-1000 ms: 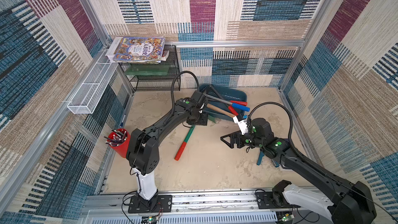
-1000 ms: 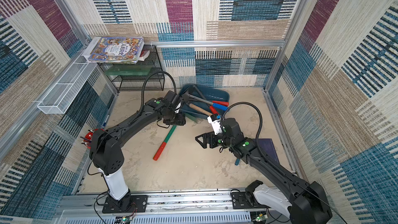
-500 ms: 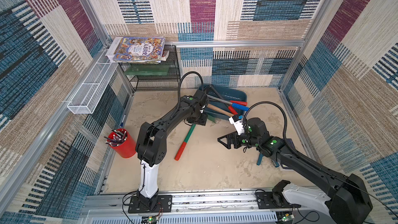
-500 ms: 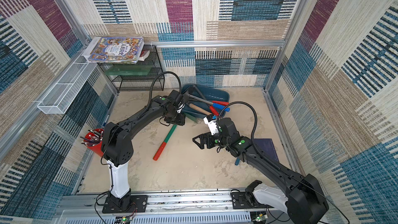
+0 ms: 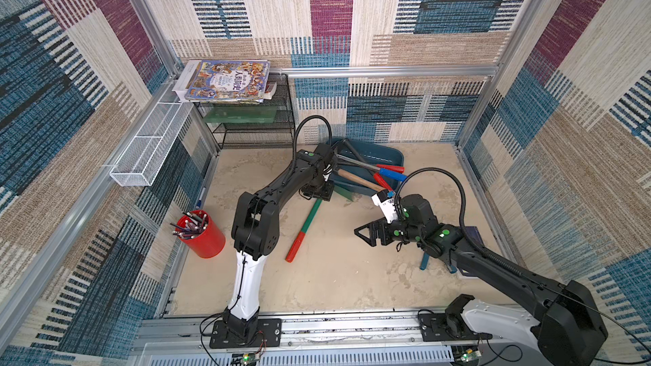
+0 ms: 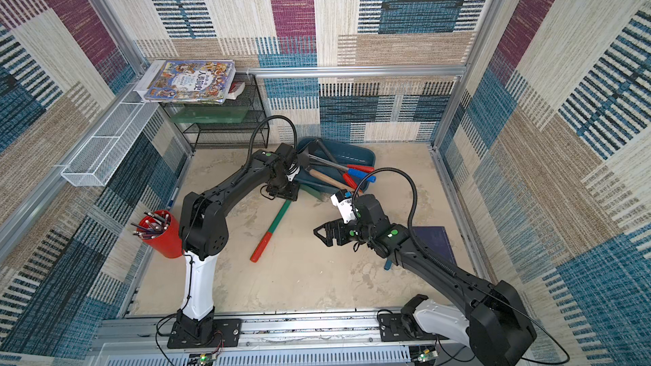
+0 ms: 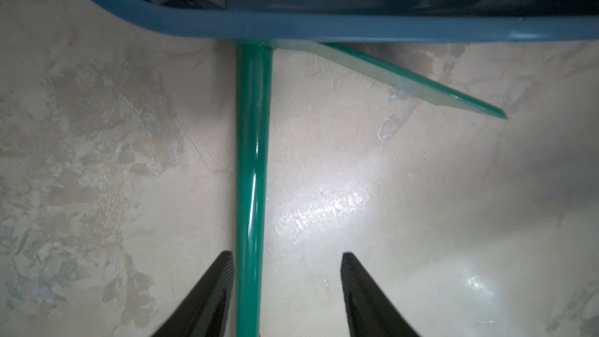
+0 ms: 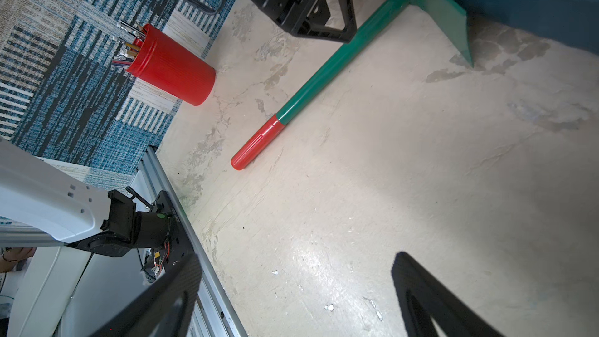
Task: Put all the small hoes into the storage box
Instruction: Pick up the hoe from the center of the board.
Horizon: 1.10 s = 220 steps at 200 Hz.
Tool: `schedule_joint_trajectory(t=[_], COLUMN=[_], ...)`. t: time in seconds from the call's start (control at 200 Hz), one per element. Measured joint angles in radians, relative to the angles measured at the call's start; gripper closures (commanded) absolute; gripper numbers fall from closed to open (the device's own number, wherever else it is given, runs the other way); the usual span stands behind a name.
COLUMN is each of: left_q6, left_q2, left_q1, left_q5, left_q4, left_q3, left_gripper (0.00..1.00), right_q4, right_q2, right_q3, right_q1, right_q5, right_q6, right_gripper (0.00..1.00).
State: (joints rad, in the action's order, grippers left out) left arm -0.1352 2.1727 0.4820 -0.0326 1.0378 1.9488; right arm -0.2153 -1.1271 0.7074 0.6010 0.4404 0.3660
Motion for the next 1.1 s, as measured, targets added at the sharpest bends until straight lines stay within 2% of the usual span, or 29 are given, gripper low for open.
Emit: schedule_joint_trajectory(t=[0.341,1.102], left_q6=[0.053,0.059], left_q2=[0.098,0.164], left_q1=[-0.01,-0.017], left_q5=[-0.003,0.004], left_q4=[0.026,0.017], left_q3=[0.095,0.061], left_gripper=[0.44,0.51], right_q4=[-0.008,-0.016], right_q2=[0.03,0.034], right_q3=[-0.008,-0.012], right_q1=[0.003,0.003], right_q5=[-0.024,-0.032], right_q6=[0.002,0.004], right_gripper=[0.04,0.04])
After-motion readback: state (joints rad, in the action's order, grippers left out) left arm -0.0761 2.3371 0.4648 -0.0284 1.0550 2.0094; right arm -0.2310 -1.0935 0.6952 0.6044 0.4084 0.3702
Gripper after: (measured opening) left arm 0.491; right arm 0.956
